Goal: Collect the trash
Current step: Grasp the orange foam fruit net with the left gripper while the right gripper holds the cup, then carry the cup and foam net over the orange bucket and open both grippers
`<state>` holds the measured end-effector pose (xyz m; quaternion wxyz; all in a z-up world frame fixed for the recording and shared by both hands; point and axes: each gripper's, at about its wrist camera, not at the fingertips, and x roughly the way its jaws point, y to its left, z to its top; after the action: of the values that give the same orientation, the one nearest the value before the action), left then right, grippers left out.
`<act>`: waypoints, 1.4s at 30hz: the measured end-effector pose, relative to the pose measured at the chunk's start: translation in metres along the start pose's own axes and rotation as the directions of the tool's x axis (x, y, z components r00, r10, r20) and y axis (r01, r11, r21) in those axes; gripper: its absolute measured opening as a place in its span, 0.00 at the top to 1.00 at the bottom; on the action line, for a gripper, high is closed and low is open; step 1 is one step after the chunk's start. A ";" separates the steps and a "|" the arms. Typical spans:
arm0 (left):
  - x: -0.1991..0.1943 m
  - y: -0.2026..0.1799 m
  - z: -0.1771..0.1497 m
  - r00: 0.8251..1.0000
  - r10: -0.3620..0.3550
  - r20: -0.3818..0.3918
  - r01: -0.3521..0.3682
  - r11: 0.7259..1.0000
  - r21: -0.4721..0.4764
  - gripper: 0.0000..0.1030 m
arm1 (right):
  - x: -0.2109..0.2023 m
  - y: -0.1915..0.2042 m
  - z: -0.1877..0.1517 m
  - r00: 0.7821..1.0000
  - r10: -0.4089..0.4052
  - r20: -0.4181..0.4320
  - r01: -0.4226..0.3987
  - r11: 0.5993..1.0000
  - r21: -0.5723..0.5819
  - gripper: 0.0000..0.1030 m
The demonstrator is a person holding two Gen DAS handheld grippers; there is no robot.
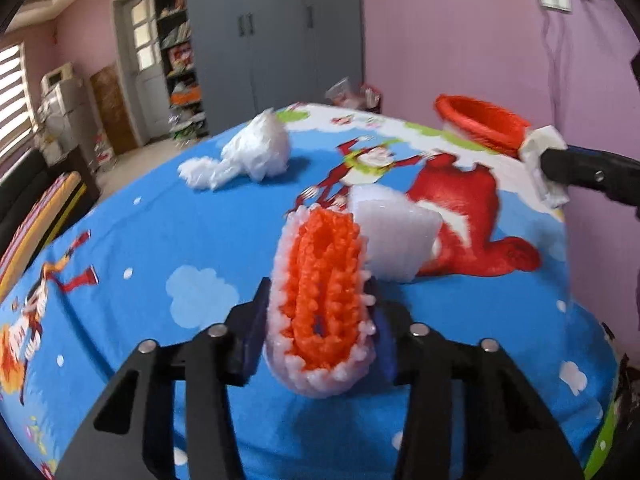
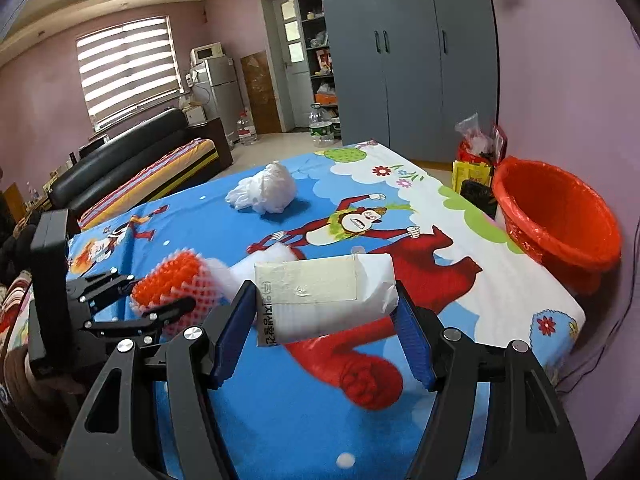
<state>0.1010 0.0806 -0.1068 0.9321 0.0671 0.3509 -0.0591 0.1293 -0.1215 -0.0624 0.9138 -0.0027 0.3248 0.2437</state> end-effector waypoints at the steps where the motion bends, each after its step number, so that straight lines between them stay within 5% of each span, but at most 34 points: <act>1: -0.004 -0.002 0.001 1.000 0.005 0.009 -0.005 1.000 0.009 0.58 | -0.004 0.002 -0.002 1.000 -0.002 0.004 0.002 1.000 0.001 0.37; 20: -0.077 -0.051 0.017 0.987 -0.068 0.148 0.063 0.997 0.038 0.58 | -0.052 0.002 -0.010 0.996 -0.014 0.090 0.014 1.000 -0.001 0.37; 42: -0.028 -0.151 0.093 0.962 -0.242 0.124 0.218 0.959 0.181 0.58 | -0.073 -0.111 -0.015 0.977 -0.157 0.142 0.127 0.972 0.200 0.37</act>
<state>0.1161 -0.0816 -0.0318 0.9331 0.0985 0.2816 -0.2008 0.1210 -0.2540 -0.0482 0.9478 0.0803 0.2726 0.1449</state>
